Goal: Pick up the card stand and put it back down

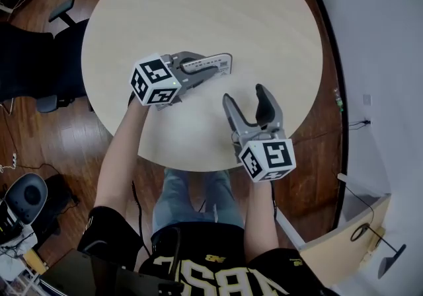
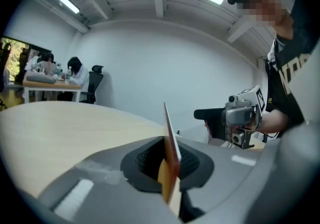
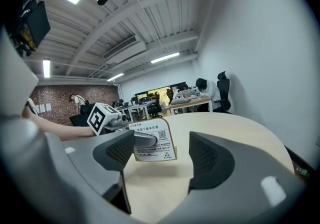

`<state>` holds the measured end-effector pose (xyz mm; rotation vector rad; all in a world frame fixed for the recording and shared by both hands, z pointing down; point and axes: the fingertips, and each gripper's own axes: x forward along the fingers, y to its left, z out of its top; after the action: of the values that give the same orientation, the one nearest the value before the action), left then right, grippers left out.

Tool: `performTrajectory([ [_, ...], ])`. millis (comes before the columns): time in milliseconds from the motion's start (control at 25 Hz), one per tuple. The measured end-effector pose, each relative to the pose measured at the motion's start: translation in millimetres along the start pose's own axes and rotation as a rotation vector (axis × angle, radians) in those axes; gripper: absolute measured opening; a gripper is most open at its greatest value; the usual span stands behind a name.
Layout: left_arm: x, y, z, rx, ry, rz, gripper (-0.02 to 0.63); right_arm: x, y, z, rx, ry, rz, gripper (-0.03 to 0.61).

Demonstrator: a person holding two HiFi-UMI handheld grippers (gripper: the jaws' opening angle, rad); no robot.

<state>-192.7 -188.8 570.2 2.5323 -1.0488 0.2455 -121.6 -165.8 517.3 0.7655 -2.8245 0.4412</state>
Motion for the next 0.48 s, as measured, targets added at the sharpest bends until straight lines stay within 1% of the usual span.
performTrajectory([
  [120,-39,5,46,0.006,-0.079,0.051,0.021,12,19,37,-0.021,-0.045,0.014,0.348],
  [240,-84,8,88,-0.013,-0.156,0.138,0.021,22,42,73,-0.051,-0.079,0.028,0.348],
  [360,-130,8,118,-0.006,-0.170,0.264,0.021,28,69,106,-0.093,-0.111,0.056,0.348],
  [480,-166,4,147,0.047,-0.154,0.408,0.021,30,92,142,-0.153,-0.144,0.085,0.348],
])
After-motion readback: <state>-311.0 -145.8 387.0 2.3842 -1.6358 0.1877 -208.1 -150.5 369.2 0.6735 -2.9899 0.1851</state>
